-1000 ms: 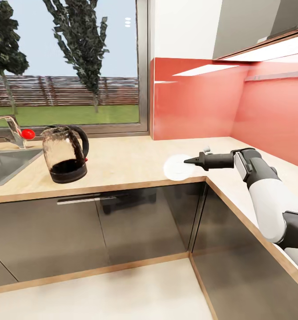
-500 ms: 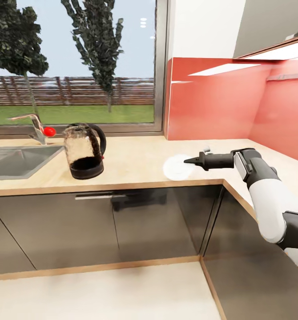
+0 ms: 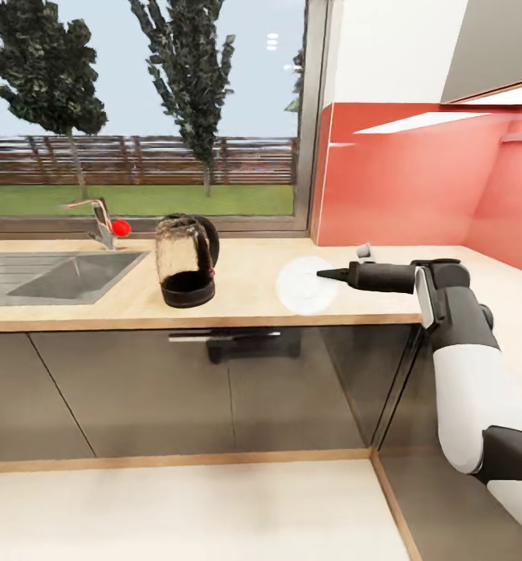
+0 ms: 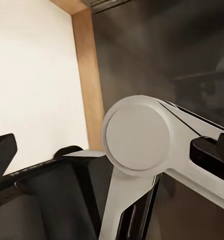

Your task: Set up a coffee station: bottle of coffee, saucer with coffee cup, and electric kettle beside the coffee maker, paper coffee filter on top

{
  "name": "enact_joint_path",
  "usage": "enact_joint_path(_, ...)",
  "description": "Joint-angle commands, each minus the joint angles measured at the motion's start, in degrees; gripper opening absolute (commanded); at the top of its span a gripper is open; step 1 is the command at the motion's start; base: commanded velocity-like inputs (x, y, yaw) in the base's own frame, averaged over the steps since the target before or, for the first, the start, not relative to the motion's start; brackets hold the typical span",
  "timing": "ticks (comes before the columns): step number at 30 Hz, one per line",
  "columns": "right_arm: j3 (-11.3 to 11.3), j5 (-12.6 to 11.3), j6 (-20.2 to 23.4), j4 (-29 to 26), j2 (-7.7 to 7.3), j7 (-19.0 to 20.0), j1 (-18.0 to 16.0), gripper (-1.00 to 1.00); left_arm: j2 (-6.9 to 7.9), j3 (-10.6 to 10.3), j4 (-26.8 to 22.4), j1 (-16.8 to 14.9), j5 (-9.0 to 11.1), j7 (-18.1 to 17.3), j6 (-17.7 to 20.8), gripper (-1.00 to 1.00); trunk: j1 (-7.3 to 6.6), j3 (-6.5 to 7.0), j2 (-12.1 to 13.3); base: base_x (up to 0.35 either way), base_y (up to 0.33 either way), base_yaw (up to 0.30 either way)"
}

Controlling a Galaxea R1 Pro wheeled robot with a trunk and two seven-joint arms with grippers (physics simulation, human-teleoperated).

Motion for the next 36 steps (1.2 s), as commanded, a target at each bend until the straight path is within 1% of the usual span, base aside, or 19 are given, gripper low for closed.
enact_joint_path(1,-0.1,0.5,0.5,-0.1,0.04,0.6,0.0,-1.0,0.0,-0.5,0.0,-0.1,0.5,-0.1,-0.2,1.0,-0.02,-0.03,0.0,-0.14,0.232,0.253)
enact_joint_path(17,-0.2,0.5,0.4,0.0,0.06,0.6,0.0,-1.0,0.0,-0.5,0.0,-0.1,0.5,-0.1,-0.2,1.0,-0.02,0.41,0.0,-0.143,0.264,0.263)
enact_joint_path(29,-0.2,0.5,0.3,2.9,0.06,0.7,0.4,-1.0,-0.03,-0.5,0.0,-0.1,0.5,-0.1,-0.3,1.0,-0.02,0.74,0.0,-0.005,0.308,0.265)
enact_joint_path(33,-0.2,0.5,0.3,3.0,0.06,0.7,0.5,-1.0,-0.66,-0.5,0.0,-0.1,0.5,-0.1,-0.3,1.0,-0.02,0.85,0.0,0.077,0.311,0.265)
enact_joint_path(36,-0.2,0.5,0.3,3.1,0.06,0.7,0.5,-1.0,-0.82,-0.5,0.0,-0.1,0.5,-0.1,-0.3,1.0,-0.02,0.94,0.0,0.137,0.308,0.265)
